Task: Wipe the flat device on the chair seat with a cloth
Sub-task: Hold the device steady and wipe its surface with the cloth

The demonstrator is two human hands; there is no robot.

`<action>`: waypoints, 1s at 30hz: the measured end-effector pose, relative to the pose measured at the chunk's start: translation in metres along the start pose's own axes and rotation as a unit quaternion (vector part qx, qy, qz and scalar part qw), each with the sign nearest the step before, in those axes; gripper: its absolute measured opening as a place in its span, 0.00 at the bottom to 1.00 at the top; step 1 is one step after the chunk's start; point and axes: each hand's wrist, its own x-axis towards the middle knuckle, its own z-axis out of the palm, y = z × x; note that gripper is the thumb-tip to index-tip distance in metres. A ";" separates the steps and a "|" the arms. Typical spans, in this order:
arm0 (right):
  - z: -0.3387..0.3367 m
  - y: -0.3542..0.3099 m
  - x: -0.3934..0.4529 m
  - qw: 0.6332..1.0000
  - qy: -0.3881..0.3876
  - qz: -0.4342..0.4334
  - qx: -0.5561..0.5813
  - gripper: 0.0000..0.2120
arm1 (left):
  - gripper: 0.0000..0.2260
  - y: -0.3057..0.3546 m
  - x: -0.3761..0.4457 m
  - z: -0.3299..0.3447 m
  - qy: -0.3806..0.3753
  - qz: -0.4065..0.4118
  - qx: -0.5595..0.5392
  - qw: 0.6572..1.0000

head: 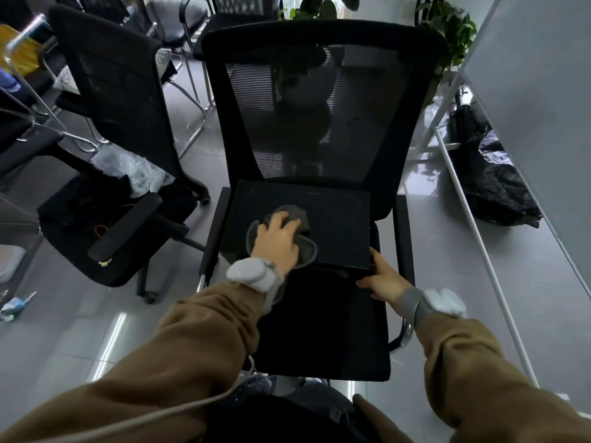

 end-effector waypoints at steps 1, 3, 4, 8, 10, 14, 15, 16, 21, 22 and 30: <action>0.000 0.000 -0.001 1.000 0.002 0.000 -0.001 0.39 | 0.23 0.012 0.002 0.004 -0.012 0.010 0.000 1.000; 0.001 0.001 -0.001 1.000 0.000 -0.003 0.004 0.38 | 0.23 0.036 0.006 0.012 -0.037 0.027 -0.007 0.999; 0.001 0.001 -0.001 1.000 -0.003 -0.007 0.007 0.38 | 0.24 0.048 0.008 0.015 -0.049 0.040 -0.010 0.998; 0.002 0.006 -0.001 0.999 -0.001 -0.026 0.024 0.36 | 0.24 0.091 0.007 0.029 -0.101 0.112 -0.009 0.989; 0.002 0.011 -0.001 0.998 0.008 -0.031 0.045 0.37 | 0.23 0.101 0.004 0.035 -0.114 0.135 -0.014 0.984; 0.008 0.024 -0.001 0.994 0.018 -0.006 0.110 0.36 | 0.23 0.090 -0.001 0.037 -0.110 0.168 -0.015 0.979; 0.011 0.026 -0.001 0.993 0.021 -0.003 0.120 0.35 | 0.23 0.085 -0.002 0.035 -0.105 0.171 -0.010 0.980; 0.013 0.028 -0.001 0.992 0.021 -0.001 0.124 0.35 | 0.23 0.082 -0.002 0.033 -0.098 0.170 -0.004 0.981; 0.014 0.023 -0.002 0.995 0.007 -0.016 0.098 0.37 | 0.23 0.065 -0.005 0.020 -0.076 0.146 0.032 0.986; 0.012 0.022 -0.001 0.996 0.006 -0.017 0.087 0.37 | 0.23 0.058 -0.005 0.016 -0.075 0.140 0.039 0.987; 0.010 0.023 0.006 0.997 -0.007 -0.052 0.051 0.40 | 0.23 -0.024 -0.011 -0.019 -0.020 0.030 0.049 0.998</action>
